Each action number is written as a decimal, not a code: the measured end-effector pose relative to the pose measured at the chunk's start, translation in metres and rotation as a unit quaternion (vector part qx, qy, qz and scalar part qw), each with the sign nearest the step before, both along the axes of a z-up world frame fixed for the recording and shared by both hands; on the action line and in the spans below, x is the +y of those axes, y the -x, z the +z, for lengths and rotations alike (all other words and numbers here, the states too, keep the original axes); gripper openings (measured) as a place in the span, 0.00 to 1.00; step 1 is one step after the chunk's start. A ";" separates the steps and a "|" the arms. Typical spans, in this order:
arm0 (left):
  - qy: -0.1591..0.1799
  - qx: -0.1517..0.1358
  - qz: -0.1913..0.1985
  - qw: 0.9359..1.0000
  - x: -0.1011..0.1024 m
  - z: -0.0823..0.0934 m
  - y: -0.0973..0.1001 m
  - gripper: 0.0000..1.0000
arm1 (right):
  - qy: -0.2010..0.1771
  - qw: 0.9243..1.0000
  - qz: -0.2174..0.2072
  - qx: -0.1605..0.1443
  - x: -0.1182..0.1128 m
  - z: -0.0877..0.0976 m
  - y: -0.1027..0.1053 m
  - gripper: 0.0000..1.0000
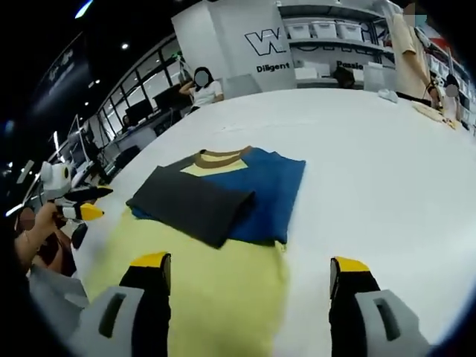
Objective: Fold the garment on the visible template until the final outline fits inside the template.
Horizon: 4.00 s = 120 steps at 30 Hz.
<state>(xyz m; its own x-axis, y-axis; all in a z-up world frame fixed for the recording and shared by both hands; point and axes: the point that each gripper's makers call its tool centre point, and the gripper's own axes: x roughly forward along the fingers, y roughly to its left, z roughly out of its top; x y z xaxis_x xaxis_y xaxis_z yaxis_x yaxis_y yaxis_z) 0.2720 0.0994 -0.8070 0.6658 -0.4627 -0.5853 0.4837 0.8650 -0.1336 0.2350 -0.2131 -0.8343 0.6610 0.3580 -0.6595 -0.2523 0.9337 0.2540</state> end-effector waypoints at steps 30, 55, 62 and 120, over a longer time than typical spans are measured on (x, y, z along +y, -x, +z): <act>-0.020 0.083 -0.051 0.995 -0.005 -0.004 0.100 0.96 | 0.027 0.993 0.074 0.088 0.020 0.001 0.112 0.97; -0.055 0.192 -0.041 0.979 0.016 -0.039 0.172 0.76 | 0.085 0.978 0.073 0.173 0.010 -0.025 0.172 0.66; -0.074 0.209 -0.035 0.975 0.018 -0.046 0.180 0.64 | 0.103 0.976 0.063 0.179 0.003 -0.029 0.173 0.52; -0.107 0.267 -0.059 0.956 0.011 -0.059 0.209 0.00 | 0.146 0.963 0.041 0.223 -0.022 -0.032 0.185 0.00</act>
